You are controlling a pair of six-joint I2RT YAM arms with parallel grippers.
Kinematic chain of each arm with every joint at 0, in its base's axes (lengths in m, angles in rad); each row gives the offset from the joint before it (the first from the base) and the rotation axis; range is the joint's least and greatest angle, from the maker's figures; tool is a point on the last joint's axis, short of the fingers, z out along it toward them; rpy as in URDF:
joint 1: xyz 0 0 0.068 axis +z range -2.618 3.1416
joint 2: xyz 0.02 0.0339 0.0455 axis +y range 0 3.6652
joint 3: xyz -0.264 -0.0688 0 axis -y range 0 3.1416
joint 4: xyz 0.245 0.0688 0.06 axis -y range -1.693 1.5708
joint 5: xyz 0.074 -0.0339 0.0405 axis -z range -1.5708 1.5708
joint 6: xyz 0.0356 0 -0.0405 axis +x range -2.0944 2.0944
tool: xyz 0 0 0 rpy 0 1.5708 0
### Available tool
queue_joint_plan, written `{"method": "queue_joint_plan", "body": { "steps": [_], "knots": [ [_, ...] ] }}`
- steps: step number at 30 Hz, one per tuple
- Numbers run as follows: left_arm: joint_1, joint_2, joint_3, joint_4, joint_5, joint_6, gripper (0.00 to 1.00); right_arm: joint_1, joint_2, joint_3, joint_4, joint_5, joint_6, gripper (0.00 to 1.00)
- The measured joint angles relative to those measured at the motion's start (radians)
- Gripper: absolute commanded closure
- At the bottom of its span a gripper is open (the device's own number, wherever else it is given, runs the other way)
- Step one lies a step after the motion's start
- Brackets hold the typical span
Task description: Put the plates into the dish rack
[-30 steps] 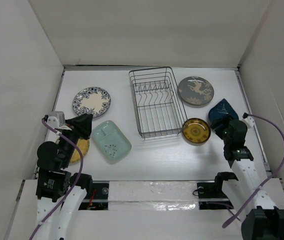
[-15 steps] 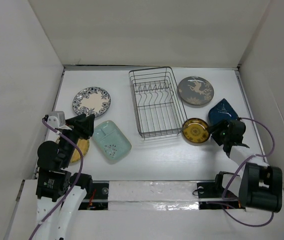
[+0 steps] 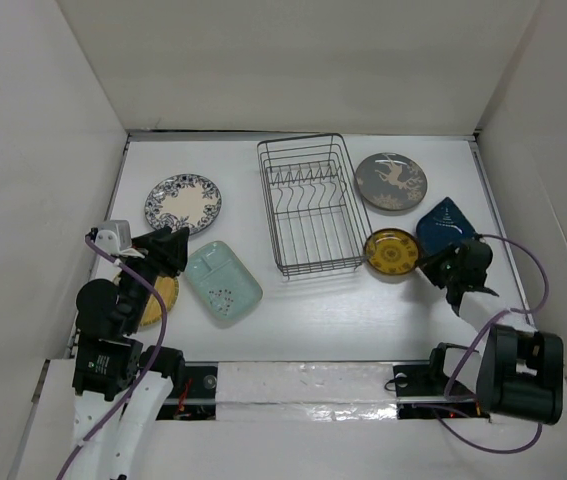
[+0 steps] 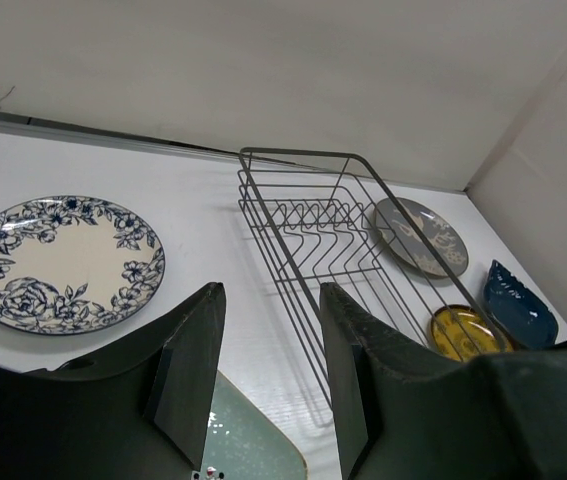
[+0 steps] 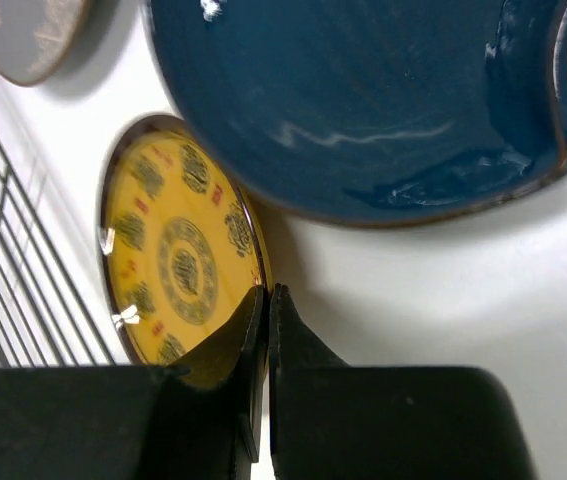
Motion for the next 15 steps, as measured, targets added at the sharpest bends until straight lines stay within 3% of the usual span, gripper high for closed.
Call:
{"method": "queue_joint_plan", "body": {
  "steps": [8, 15],
  "knots": [
    [0.000, 0.005, 0.000, 0.001, 0.000, -0.003, 0.60, 0.119, -0.437, 0.048, -0.238, 0.240, -0.031, 1.00],
    [0.000, 0.005, 0.000, 0.001, 0.000, -0.007, 0.60, 0.262, -0.514, 0.234, -0.349, 0.477, -0.081, 1.00]
  ]
}}
